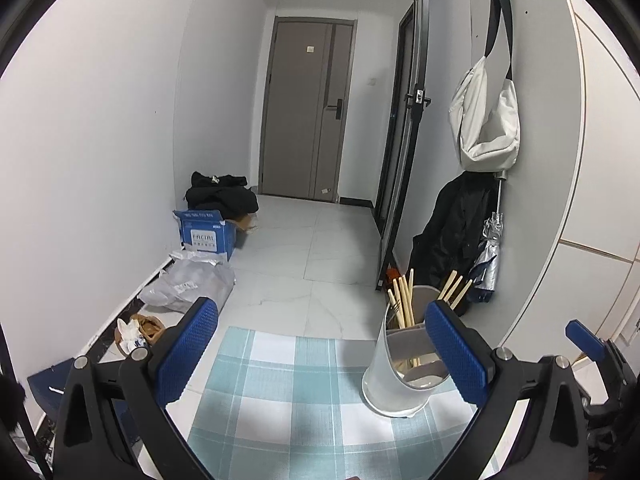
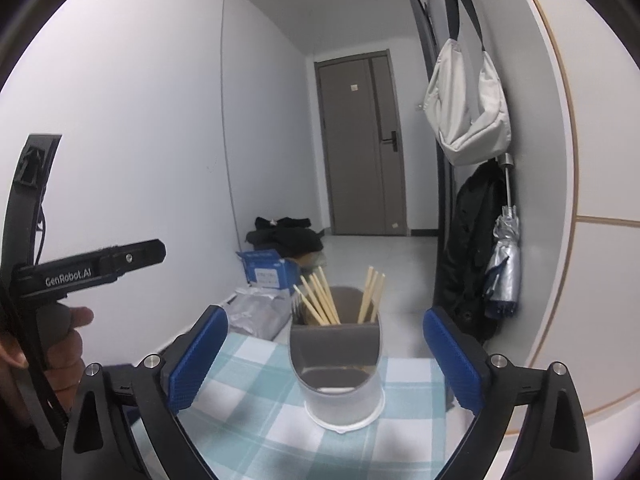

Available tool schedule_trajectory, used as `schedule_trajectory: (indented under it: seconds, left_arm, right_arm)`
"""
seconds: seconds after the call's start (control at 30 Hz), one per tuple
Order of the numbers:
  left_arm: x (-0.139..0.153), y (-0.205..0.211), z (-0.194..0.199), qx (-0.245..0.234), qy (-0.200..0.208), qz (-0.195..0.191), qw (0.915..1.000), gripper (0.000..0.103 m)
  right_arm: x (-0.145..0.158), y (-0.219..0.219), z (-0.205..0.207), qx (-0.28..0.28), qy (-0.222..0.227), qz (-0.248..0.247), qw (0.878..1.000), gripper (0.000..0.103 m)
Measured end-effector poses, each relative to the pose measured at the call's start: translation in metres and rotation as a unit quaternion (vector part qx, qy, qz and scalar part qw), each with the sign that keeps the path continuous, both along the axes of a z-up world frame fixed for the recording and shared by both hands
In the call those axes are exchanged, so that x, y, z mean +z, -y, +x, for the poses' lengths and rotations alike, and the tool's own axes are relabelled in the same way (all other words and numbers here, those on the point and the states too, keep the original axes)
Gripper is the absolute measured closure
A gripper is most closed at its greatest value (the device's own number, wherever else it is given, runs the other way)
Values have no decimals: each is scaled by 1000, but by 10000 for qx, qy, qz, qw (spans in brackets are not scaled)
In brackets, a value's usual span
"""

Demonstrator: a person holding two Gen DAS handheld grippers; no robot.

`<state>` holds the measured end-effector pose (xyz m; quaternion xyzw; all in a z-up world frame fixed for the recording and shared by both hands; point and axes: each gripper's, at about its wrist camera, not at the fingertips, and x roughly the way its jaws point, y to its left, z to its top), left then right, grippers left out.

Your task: Organize utensils

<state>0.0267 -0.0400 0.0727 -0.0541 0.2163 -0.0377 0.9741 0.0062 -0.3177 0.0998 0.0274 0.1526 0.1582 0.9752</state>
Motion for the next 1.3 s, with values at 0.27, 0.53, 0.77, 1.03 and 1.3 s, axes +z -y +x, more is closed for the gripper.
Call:
schedule_trajectory:
  seconds: [0.27,0.53,0.77,1.03,1.3]
  left_arm:
    - [-15,-2,-1,-50,-252,-120,9996,1]
    - [-23,1,-1,-65,-387,87,9992,1]
    - [-22,0,-1,-70,-404,57,9991,1]
    - [-23,1,-1,-35,-385,129,9992,1]
    - [-25,-3,-1,-122,-493,-19,9987,1]
  right_arm:
    - [-18,-5,-2,-60,-129,-133,9998,2]
    - [-24,-6,2,-112,-244,-83,9996,1]
    - [-26,-1,0,-183,-307,-22,9994,0]
    - [-26,1,-2,-226,-304,-5,9993,0]
    - [-26,3,-3,-312,-276,28,9991,0]
